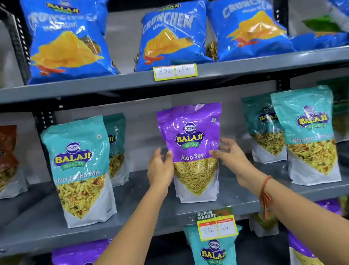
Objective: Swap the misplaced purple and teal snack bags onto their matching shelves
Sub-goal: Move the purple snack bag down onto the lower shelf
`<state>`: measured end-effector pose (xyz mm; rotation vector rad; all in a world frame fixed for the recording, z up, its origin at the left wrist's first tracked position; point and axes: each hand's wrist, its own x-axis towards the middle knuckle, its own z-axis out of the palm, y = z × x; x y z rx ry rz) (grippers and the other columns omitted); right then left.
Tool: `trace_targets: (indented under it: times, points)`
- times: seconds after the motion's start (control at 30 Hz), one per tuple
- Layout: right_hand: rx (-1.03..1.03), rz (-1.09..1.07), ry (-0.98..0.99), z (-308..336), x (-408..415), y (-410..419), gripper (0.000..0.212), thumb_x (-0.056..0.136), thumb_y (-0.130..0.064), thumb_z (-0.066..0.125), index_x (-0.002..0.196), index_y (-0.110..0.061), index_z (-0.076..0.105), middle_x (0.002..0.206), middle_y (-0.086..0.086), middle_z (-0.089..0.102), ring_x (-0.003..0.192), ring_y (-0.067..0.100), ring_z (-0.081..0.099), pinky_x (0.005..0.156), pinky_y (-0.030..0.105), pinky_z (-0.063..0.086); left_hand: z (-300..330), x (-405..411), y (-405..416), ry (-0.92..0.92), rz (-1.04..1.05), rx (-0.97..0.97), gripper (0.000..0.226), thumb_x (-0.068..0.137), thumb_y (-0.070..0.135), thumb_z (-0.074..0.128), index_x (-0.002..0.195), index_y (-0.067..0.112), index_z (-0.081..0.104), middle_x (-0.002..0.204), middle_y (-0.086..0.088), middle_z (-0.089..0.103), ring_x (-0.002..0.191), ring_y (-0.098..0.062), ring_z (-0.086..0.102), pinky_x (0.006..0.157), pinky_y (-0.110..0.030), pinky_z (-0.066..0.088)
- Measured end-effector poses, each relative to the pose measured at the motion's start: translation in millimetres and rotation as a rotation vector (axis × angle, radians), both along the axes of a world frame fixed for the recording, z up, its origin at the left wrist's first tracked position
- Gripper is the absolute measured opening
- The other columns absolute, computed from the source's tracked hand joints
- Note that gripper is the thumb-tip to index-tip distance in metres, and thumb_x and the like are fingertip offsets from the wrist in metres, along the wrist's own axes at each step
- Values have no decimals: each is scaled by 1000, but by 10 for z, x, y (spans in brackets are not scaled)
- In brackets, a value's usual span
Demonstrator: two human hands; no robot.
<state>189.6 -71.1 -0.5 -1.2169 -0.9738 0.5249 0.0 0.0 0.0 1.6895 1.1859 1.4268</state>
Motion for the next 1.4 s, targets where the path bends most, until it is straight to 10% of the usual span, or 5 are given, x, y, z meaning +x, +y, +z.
trace_targets:
  times: [0.27,0.77,0.97,1.17,1.4]
  points:
    - [98,-35,10,-231,-44,185,6,91,-14,72,91,-16,78,90,6,78,63,-3,70,65,12,59,-149,57,99,-68,112,141,28,91,40,57,86,17,72,83,-1,73,83,-24,66,77,-35,51]
    - [234,90,-57,-443,-681,-479,53,80,-39,80,82,12,67,101,44,66,82,19,57,82,60,56,-421,-691,-788,-277,155,417,20,90,31,59,72,24,65,53,14,57,53,-3,49,60,-31,43]
    - [174,295,-68,-1143,-1109,-787,70,78,-48,78,80,19,59,89,52,54,78,18,46,71,39,37,-1097,-1303,-1392,-209,192,362,23,89,39,56,75,23,64,58,2,56,55,-12,47,55,-30,42]
    - [-79,350,-85,-2139,-1398,-851,56,88,-18,76,48,-10,38,50,-12,30,50,2,26,49,22,22,-2140,-1719,-1449,53,303,138,33,78,58,51,71,30,67,71,14,67,57,-2,57,58,-29,44]
    - [-269,260,-34,-3011,-1522,-260,31,80,-42,75,65,-15,74,53,-12,58,56,3,46,57,28,38,-2896,-1706,-913,363,374,-21,23,90,32,61,68,23,61,57,3,61,59,-28,61,55,-33,38]
